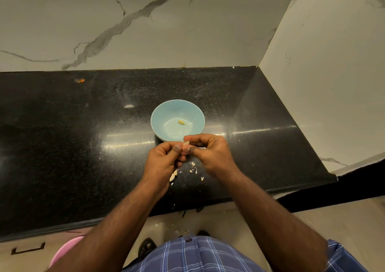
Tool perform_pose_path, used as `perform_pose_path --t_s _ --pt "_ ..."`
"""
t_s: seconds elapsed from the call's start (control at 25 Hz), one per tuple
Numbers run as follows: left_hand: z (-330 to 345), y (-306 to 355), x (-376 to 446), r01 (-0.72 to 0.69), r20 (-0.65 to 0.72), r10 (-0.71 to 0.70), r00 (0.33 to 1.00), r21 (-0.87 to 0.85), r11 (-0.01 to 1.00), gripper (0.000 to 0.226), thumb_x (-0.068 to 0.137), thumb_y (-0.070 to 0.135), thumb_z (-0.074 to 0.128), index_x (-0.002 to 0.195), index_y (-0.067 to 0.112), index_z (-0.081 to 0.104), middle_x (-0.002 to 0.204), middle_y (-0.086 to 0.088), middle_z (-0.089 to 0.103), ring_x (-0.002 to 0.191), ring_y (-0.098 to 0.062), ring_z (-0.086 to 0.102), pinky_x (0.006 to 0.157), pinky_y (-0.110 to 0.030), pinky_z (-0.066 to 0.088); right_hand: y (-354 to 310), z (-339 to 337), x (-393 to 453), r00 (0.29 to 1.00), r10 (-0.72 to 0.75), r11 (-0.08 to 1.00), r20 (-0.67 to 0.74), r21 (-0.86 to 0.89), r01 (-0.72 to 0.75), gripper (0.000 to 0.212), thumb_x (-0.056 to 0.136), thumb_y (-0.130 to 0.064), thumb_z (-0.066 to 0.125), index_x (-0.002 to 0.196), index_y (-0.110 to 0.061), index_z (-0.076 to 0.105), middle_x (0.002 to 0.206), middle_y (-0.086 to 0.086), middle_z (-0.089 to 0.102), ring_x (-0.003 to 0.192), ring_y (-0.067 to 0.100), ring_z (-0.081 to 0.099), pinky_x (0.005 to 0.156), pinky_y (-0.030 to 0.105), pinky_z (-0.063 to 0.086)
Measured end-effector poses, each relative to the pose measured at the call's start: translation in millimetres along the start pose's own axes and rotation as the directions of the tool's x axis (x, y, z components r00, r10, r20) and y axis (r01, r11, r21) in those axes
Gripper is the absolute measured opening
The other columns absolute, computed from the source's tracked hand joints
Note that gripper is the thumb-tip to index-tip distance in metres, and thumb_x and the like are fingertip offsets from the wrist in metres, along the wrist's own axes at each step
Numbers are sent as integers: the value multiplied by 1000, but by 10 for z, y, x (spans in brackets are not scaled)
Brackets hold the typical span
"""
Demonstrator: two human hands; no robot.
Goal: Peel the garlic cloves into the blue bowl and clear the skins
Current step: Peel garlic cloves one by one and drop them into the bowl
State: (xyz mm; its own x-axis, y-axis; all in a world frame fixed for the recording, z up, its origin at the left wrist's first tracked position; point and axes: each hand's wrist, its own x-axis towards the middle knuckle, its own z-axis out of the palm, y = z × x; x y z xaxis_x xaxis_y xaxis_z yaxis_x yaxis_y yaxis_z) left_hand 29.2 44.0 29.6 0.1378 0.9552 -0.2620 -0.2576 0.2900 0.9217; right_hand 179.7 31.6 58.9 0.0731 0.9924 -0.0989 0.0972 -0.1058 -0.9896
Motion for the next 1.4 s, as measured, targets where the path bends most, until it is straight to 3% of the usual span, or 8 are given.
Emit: perform_pose_path --t_s 0.12,0.24,0.48,0.72,0.92,1.16,1.24,1.4 --pt "-8 14 5 -4 9 4 1000 22 1000 20 101 13 58 92 7 75 69 -4 66 63 -9 56 57 -20 47 -13 -5 0 999 -35 999 0 2 35 37 85 -4 79 120 -15 73 103 0 76 95 10 73 79 20 57" --pt "7 26 -3 17 7 -17 1000 -6 1000 19 101 12 58 92 4 73 70 -2 66 62 -9 55 56 -19 46 -5 5 13 990 -124 991 -66 -68 119 37 82 -3 81 110 -27 73 92 -1 75 89 13 72 80 24 57" --pt "41 9 -28 92 1 -93 996 -60 994 20 100 13 59 92 7 76 69 -3 65 59 -7 55 54 -18 46 38 30 10 981 -139 990 -132 -16 138 35 78 4 82 104 -17 73 86 5 75 84 18 74 79 31 61" --pt "-41 20 -12 -44 -39 47 998 68 997 14 97 8 63 102 5 76 80 -11 73 73 -14 64 68 -23 55 16 -43 47 998 51 986 -47 159 -43 27 84 8 72 103 -11 70 96 17 75 87 19 72 76 30 58" --pt "-65 39 -30 -141 -7 146 989 225 964 15 95 8 67 104 14 78 94 -9 79 89 -25 73 81 -36 60 7 -77 66 997 72 997 -15 1 -72 21 85 3 71 103 -7 69 90 17 75 76 20 72 71 34 60" --pt "-15 124 -105 -227 65 217 974 272 935 19 92 2 70 103 15 78 93 5 80 94 -11 75 78 -18 58 53 -64 49 999 -30 971 -25 -240 23 22 80 -18 72 101 -23 69 85 0 77 81 17 74 77 43 63" --pt "-3 131 -117 -232 68 222 973 270 934 18 91 1 71 103 12 78 93 5 80 94 -9 75 78 -17 57 65 -47 36 997 -63 952 -35 -301 49 22 84 -15 73 102 -26 68 85 -4 76 81 12 73 78 40 63" --pt "1 117 -120 -238 66 229 971 261 936 19 91 2 71 104 13 78 95 3 80 94 -12 75 80 -20 59 37 19 -32 990 -129 935 -60 -340 102 21 91 -8 68 107 -21 65 85 -7 72 78 1 68 68 16 55"
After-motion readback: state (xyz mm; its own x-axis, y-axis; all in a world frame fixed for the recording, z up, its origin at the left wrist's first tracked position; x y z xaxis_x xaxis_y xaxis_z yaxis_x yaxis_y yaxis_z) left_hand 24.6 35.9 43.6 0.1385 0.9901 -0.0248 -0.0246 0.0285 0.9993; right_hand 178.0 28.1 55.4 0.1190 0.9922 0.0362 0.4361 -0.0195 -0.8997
